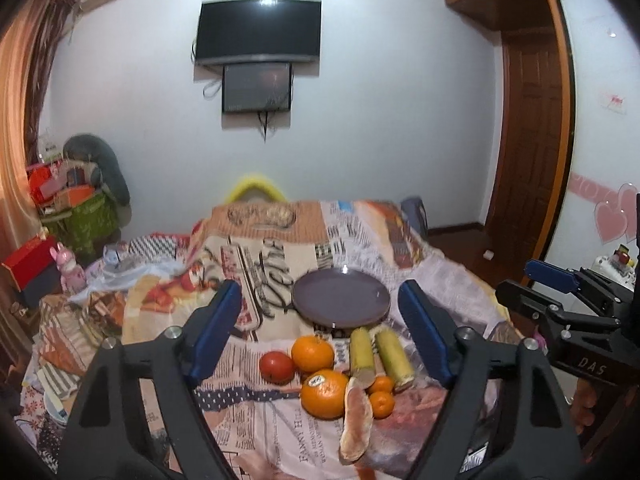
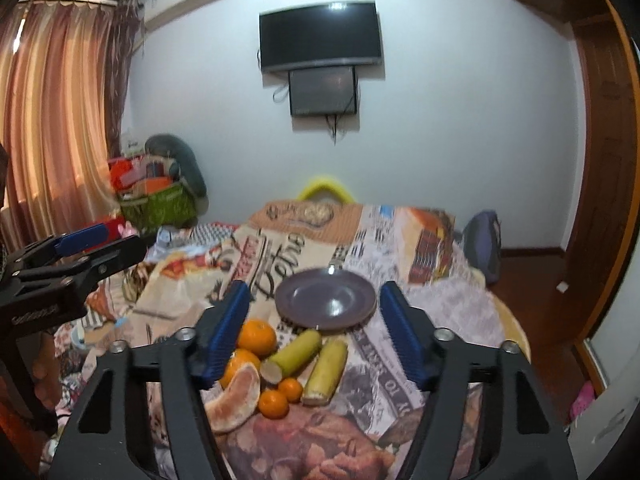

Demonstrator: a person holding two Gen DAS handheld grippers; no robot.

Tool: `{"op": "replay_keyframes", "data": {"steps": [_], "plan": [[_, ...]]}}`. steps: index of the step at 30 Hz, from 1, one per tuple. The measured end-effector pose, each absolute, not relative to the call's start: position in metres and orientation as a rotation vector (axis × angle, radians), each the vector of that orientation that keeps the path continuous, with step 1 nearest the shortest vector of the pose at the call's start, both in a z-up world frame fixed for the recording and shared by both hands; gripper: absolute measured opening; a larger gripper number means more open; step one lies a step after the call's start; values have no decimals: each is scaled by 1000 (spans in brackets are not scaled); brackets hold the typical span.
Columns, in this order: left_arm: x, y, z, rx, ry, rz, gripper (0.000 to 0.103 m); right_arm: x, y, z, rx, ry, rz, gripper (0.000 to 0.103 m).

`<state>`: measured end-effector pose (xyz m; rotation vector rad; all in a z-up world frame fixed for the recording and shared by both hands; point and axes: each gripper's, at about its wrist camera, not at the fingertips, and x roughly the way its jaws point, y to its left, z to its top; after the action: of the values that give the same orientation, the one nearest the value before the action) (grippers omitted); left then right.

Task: Organize fruits
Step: 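Lower the right tool and grasp the peeled orange piece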

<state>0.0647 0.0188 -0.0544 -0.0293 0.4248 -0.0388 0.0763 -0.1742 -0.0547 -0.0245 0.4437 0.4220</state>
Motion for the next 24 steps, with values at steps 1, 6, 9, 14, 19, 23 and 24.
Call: {"op": "replay_keyframes", "data": {"steps": [1,6,9,14,19,23,24], "plan": [[69,21,-59,-31,443,-40,73,79,-173,-59,-28,465,430,56],[88,31,-88,-26,546,-47,62,92,-160,-80,-52,561,484,56],[97,40,-104,-24,593,-50,62,104,-149,-94,-52,633,529,56],[107,58,-123,-19,644,-47,62,119,-131,-120,-73,729,579,56],[112,75,-139,-40,694,-59,61,130,-114,-142,-76,822,629,56],[116,80,-156,-58,751,-75,61,137,-100,-159,-88,877,660,56],[117,80,-159,-62,763,-78,61,139,-96,-164,-91,894,669,56]]}}
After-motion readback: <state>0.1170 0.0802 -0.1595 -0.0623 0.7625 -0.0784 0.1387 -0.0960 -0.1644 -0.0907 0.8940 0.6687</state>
